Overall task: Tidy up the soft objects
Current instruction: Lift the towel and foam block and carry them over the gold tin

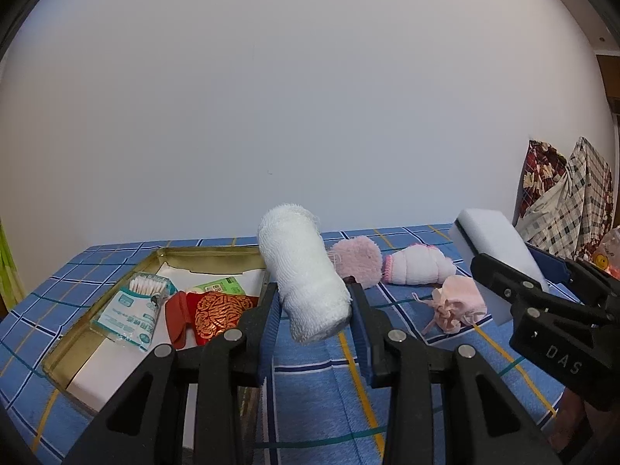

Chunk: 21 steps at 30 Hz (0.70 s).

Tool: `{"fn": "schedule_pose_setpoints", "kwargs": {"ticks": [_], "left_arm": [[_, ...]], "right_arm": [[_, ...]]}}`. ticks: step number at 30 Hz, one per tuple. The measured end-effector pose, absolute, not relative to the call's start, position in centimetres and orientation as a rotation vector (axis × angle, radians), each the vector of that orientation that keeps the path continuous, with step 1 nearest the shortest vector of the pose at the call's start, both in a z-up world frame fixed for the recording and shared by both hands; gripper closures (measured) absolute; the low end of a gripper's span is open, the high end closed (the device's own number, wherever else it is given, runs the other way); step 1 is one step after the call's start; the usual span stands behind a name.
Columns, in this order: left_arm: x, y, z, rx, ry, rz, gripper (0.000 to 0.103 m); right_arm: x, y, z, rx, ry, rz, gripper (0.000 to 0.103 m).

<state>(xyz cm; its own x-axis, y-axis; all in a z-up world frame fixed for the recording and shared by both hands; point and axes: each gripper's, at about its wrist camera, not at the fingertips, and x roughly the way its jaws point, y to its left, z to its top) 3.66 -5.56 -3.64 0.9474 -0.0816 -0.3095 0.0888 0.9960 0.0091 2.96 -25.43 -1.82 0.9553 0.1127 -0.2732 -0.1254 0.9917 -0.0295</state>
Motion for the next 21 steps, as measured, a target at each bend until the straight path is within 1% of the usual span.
{"fn": "schedule_pose_setpoints", "kwargs": {"ticks": [21], "left_arm": [[2.6, -2.5, -3.5, 0.003, 0.294, -0.025, 0.066]], "right_arm": [[3.5, -22.9, -2.3, -0.059, 0.28, 0.18, 0.045]]}}
